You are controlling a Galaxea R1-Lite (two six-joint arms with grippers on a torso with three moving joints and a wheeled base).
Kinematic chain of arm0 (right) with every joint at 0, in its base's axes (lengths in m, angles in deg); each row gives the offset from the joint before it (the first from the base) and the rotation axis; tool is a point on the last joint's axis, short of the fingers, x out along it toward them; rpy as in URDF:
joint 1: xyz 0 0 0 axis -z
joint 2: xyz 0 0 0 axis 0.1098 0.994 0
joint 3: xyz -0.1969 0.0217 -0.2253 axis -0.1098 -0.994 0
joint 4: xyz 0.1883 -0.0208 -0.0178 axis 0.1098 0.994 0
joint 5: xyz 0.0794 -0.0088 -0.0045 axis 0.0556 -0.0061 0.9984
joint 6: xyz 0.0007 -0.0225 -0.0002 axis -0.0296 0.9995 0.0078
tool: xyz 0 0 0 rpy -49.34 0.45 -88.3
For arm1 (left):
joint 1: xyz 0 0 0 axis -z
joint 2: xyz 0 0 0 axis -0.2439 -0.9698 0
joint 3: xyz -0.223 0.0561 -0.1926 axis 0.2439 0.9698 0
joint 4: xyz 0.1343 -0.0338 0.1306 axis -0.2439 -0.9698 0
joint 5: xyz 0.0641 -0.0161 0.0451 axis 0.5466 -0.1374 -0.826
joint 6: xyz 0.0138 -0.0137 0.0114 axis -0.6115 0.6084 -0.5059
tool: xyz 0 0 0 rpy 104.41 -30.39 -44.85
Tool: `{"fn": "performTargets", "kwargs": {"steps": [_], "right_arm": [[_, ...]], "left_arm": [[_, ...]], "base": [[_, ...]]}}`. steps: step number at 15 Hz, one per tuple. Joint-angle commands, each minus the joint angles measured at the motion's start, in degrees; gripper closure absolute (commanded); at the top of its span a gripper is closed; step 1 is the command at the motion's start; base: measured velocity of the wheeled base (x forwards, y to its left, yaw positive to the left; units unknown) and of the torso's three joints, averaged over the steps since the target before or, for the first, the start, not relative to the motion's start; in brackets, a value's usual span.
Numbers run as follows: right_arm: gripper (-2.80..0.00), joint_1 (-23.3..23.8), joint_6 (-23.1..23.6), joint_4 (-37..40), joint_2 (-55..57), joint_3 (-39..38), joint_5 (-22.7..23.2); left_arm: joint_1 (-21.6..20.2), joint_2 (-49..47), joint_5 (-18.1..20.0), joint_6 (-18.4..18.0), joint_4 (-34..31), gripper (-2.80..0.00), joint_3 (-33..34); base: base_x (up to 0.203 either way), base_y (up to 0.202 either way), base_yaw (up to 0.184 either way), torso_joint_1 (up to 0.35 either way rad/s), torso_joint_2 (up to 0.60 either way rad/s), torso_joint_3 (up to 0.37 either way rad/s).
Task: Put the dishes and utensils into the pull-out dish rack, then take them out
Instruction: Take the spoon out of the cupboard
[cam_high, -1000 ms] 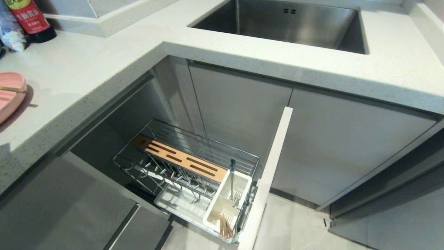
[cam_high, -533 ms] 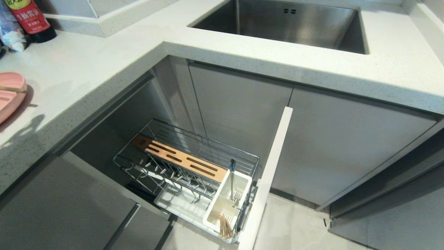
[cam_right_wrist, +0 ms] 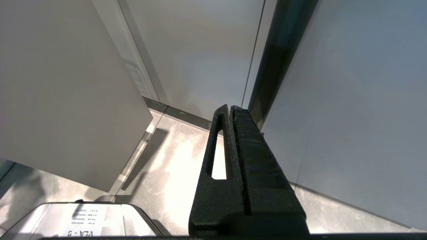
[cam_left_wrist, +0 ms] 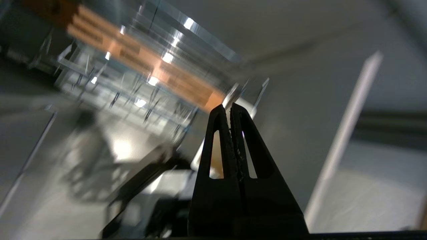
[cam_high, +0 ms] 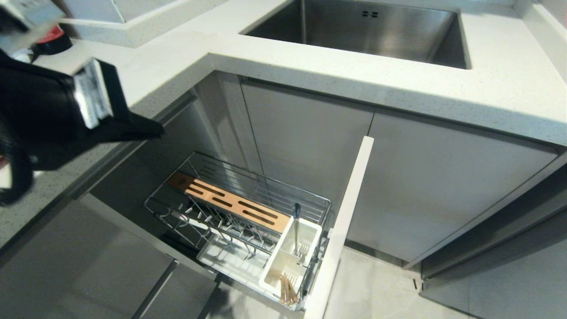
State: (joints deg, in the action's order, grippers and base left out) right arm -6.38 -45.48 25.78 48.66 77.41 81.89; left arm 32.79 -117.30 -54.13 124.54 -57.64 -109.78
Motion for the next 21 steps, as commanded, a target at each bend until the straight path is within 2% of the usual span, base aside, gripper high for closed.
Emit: {"fn": "performTargets", "kwargs": {"steps": [1, 2, 4, 6, 7, 9, 13, 14, 17, 19, 21], "right_arm": [[0.0, 0.0, 0.0, 0.1, 0.0, 0.0, 0.0], [0.0, 0.0, 0.0, 0.0, 0.0, 0.0, 0.0], [0.0, 0.0, 0.0, 0.0, 0.0, 0.0, 0.0], [0.0, 0.0, 0.0, 0.0, -0.1, 0.0, 0.0], [0.0, 0.0, 0.0, 0.0, -0.1, 0.0, 0.1], [0.0, 0.0, 0.0, 0.0, -0.1, 0.0, 0.0], [0.0, 0.0, 0.0, 0.0, 0.0, 0.0, 0.0], [0.0, 0.0, 0.0, 0.0, 0.0, 0.0, 0.0], [0.0, 0.0, 0.0, 0.0, 0.0, 0.0, 0.0], [0.0, 0.0, 0.0, 0.0, 0.0, 0.0, 0.1], [0.0, 0.0, 0.0, 0.0, 0.0, 0.0, 0.0]], "left_arm": [[1.1, -6.1, 0.3, 0.1, -3.1, 0.0, 2.0], [1.7, -7.9, 1.5, 0.1, -5.9, 0.0, 2.6], [2.7, -9.2, 5.9, -1.0, -7.2, 0.0, 4.8], [2.7, -9.5, 11.0, -8.2, -6.6, 0.0, 6.4], [2.5, -9.6, 12.3, -12.5, -6.0, 0.0, 6.6], [1.7, -10.7, 13.6, -23.5, -3.8, 0.0, 7.5], [-0.2, -15.3, 14.3, -39.3, 5.9, 0.0, 8.7], [-0.8, -16.0, 14.5, -42.1, 6.9, 0.0, 8.8], [-2.1, -18.4, 18.3, -51.1, 10.3, 0.0, 9.3], [-3.1, -18.8, 18.9, -58.7, 10.7, 0.0, 9.3], [-3.9, -19.0, 19.4, -62.7, 10.9, 0.0, 9.2]], "base": [[0.0, 0.0, 0.0, 0.0, 0.0, 0.0], [0.0, 0.0, 0.0, 0.0, 0.0, 0.0], [0.0, 0.0, 0.0, 0.0, 0.0, 0.0], [0.0, 0.0, 0.0, 0.0, 0.0, 0.0], [0.0, 0.0, 0.0, 0.0, 0.0, 0.0], [0.0, 0.0, 0.0, 0.0, 0.0, 0.0], [0.0, 0.0, 0.0, 0.0, 0.0, 0.0], [0.0, 0.0, 0.0, 0.0, 0.0, 0.0], [0.0, 0.0, 0.0, 0.0, 0.0, 0.0], [0.0, 0.0, 0.0, 0.0, 0.0, 0.0], [0.0, 0.0, 0.0, 0.0, 0.0, 0.0]]}}
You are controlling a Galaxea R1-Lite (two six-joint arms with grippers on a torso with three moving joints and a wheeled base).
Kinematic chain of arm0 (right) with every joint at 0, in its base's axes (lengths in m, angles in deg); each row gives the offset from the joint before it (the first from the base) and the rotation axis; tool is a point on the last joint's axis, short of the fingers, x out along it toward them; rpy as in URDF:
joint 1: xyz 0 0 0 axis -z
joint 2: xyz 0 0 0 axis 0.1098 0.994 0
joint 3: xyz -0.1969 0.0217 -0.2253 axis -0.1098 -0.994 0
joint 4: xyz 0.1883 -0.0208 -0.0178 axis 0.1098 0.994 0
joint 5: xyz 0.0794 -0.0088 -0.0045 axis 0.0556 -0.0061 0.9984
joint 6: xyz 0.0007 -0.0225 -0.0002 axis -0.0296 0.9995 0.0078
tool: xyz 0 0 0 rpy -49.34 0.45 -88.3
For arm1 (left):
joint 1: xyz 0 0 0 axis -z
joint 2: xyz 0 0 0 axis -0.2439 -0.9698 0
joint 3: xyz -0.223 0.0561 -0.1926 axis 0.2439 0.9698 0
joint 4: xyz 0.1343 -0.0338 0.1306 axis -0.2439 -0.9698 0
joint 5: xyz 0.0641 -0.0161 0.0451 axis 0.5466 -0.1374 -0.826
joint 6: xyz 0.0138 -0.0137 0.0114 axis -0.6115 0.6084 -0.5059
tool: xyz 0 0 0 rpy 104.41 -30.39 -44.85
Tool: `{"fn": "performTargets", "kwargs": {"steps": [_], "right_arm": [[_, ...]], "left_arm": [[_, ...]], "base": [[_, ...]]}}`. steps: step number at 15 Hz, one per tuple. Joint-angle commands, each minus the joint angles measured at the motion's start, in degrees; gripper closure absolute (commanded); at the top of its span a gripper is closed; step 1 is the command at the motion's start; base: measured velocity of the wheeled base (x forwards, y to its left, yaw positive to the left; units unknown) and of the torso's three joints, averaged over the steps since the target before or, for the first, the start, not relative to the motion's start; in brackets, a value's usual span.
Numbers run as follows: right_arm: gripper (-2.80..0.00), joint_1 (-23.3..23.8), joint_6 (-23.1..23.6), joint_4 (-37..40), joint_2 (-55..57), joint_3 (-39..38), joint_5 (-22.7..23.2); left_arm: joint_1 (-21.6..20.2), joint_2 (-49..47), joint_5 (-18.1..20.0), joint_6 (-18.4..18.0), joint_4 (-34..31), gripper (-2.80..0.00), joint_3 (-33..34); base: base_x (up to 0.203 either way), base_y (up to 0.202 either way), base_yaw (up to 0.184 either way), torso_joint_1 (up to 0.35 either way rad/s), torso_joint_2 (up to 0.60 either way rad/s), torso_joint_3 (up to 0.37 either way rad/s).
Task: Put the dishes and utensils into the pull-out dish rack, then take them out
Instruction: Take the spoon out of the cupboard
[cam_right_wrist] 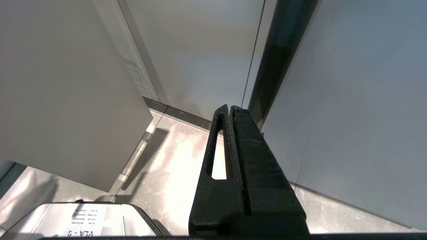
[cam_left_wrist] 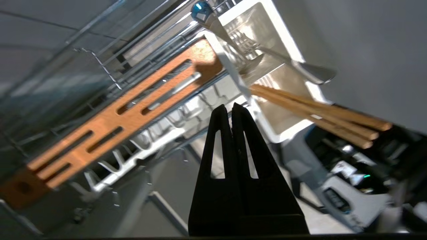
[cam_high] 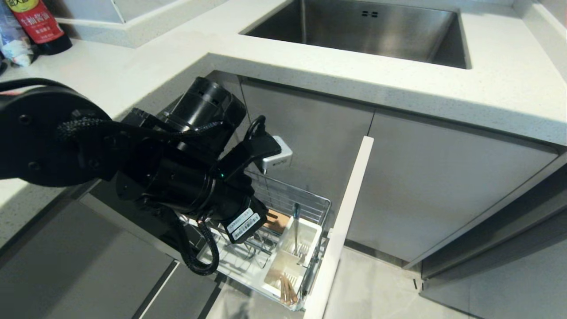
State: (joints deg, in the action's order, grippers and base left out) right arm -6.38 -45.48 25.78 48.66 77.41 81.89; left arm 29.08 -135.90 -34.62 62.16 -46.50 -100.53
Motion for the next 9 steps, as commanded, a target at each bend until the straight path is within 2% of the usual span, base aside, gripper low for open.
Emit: {"fn": "performTargets", "kwargs": {"steps": [1, 3, 9], "right_arm": [[0.0, 0.0, 0.0, 0.0, 0.0, 0.0, 0.0], [0.0, 0.0, 0.0, 0.0, 0.0, 0.0, 0.0], [0.0, 0.0, 0.0, 0.0, 0.0, 0.0, 0.0]], "left_arm": [[-1.1, -0.6, -0.1, -2.1, 0.1, 0.0, -0.2], [-1.1, -2.3, 0.5, -2.9, 2.4, 0.0, -0.8], [-1.5, -9.4, 1.9, -2.2, 7.3, 0.0, -2.4]], "base": [[0.0, 0.0, 0.0, 0.0, 0.0, 0.0], [0.0, 0.0, 0.0, 0.0, 0.0, 0.0], [0.0, 0.0, 0.0, 0.0, 0.0, 0.0]]}}
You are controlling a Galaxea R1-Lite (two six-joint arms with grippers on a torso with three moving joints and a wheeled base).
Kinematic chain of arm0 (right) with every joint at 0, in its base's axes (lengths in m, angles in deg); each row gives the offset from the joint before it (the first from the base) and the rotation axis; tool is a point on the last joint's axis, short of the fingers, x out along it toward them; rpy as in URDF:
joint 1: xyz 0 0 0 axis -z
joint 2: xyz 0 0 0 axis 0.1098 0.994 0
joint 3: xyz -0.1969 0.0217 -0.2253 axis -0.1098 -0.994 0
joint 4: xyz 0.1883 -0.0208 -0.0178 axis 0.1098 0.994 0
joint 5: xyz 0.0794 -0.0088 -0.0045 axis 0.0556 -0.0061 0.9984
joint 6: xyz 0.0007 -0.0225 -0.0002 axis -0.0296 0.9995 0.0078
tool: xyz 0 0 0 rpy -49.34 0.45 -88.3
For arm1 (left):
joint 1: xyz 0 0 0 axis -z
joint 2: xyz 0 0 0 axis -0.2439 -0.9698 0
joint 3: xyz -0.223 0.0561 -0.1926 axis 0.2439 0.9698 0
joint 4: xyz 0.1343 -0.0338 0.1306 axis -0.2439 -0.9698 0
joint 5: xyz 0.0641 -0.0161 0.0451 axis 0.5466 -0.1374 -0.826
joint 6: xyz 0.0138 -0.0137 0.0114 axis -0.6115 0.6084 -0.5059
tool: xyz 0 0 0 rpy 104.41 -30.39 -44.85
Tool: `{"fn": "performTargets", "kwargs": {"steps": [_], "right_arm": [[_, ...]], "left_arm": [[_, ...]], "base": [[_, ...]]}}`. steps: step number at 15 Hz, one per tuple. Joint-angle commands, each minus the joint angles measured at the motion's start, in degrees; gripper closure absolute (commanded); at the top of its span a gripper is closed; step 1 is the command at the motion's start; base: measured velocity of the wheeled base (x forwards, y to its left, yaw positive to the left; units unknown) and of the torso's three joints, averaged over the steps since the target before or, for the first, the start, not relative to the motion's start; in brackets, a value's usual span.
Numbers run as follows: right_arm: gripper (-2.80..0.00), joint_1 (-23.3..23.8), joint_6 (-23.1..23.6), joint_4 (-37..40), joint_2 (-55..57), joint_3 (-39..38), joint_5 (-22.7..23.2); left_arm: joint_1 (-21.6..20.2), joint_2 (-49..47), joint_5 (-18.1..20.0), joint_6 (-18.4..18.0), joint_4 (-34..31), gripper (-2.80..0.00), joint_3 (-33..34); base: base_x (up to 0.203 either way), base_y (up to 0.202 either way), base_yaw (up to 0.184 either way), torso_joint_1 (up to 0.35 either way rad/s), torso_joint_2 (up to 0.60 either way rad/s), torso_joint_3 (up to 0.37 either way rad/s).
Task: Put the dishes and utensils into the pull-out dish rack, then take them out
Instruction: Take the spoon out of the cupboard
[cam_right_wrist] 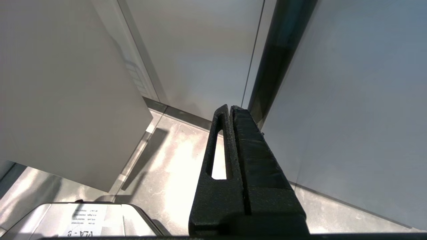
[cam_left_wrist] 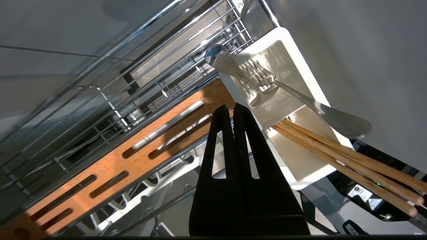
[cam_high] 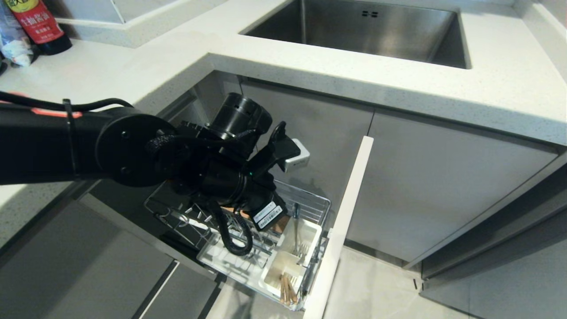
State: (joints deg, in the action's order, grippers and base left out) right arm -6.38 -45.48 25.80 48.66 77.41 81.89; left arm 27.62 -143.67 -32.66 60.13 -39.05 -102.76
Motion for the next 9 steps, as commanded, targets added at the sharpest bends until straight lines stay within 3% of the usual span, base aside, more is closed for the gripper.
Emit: {"fn": "performTargets", "kwargs": {"steps": [1, 5, 6, 9], "right_arm": [[0.0, 0.0, 0.0, 0.0, 0.0, 0.0, 0.0], [0.0, 0.0, 0.0, 0.0, 0.0, 0.0, 0.0], [0.0, 0.0, 0.0, 0.0, 0.0, 0.0, 0.0], [0.0, 0.0, 0.0, 0.0, 0.0, 0.0, 0.0]], "left_arm": [[-0.1, -2.1, 0.0, -0.1, 0.0, 0.0, -0.4], [-0.8, -4.1, 0.0, -0.3, 1.7, 0.0, -0.4], [-0.9, -4.2, 0.0, -0.3, 2.1, -2.8, -0.5], [-1.2, -4.5, 0.1, -0.2, 4.8, -2.8, -0.4]], "base": [[0.0, 0.0, 0.0, 0.0, 0.0, 0.0], [0.0, 0.0, 0.0, 0.0, 0.0, 0.0], [0.0, 0.0, 0.0, 0.0, 0.0, 0.0], [0.0, 0.0, 0.0, 0.0, 0.0, 0.0]]}}
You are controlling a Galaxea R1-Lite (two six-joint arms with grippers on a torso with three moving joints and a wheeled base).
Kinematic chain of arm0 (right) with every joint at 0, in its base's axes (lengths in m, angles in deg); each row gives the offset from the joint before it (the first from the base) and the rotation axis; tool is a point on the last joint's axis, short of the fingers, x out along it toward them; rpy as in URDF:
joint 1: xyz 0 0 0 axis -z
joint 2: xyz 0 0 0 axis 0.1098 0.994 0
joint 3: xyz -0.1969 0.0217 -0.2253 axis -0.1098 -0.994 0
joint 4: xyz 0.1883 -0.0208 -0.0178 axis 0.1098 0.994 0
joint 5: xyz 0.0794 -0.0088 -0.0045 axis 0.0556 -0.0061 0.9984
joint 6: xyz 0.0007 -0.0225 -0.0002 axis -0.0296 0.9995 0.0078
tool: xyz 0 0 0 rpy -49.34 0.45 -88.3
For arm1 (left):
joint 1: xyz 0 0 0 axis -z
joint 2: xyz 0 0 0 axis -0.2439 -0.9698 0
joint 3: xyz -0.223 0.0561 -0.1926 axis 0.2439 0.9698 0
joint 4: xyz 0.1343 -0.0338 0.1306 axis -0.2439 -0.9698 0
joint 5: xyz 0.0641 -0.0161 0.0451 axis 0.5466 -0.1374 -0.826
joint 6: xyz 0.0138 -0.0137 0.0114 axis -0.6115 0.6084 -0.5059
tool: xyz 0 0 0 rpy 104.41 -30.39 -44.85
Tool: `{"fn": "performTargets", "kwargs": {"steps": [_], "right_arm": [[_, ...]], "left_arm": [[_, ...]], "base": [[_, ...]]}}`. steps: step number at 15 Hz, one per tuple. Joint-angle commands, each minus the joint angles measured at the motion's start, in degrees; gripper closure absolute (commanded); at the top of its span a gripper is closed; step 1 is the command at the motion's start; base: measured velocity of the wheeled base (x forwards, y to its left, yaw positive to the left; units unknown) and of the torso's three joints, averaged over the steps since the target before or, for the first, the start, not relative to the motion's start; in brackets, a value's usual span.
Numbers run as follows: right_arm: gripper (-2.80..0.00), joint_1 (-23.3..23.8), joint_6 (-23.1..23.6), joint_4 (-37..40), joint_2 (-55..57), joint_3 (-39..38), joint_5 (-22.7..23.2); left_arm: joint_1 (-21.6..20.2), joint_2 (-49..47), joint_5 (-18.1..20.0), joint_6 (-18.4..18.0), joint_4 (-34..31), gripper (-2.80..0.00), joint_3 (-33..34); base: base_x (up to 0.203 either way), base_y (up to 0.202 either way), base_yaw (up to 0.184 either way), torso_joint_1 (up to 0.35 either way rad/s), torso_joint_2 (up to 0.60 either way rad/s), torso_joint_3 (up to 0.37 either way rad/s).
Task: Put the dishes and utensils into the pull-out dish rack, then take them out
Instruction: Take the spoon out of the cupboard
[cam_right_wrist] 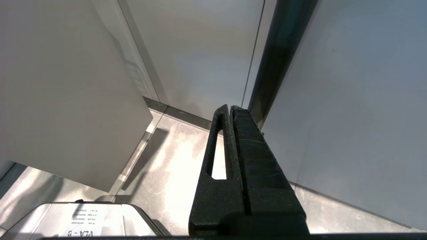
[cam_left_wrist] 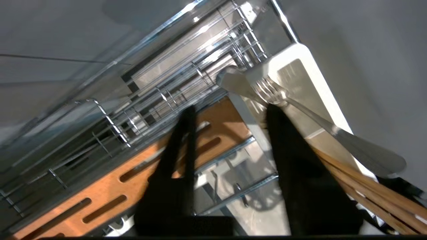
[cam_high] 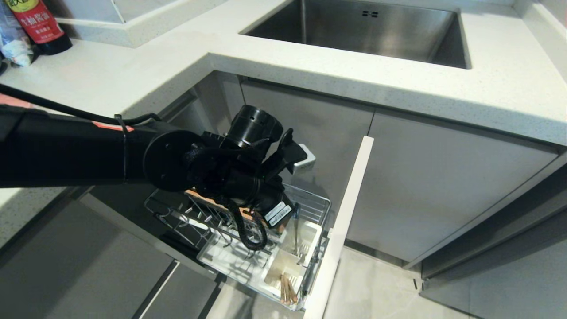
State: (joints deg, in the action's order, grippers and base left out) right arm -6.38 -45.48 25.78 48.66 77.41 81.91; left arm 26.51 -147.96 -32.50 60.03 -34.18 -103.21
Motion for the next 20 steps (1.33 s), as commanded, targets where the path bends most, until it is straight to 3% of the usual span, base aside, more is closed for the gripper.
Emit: {"fn": "performTargets", "kwargs": {"steps": [1, 20], "right_arm": [[0.0, 0.0, 0.0, 0.0, -0.1, 0.0, 0.0], [0.0, 0.0, 0.0, 0.0, -0.1, 0.0, 0.0]], "left_arm": [[-0.2, -0.4, -0.1, -0.1, 0.3, -2.8, 0.0], [-0.3, -10.1, 1.9, -0.2, 0.5, -2.8, -3.4]], "base": [[0.0, 0.0, 0.0, 0.0, 0.0, 0.0], [0.0, 0.0, 0.0, 0.0, 0.0, 0.0]]}}
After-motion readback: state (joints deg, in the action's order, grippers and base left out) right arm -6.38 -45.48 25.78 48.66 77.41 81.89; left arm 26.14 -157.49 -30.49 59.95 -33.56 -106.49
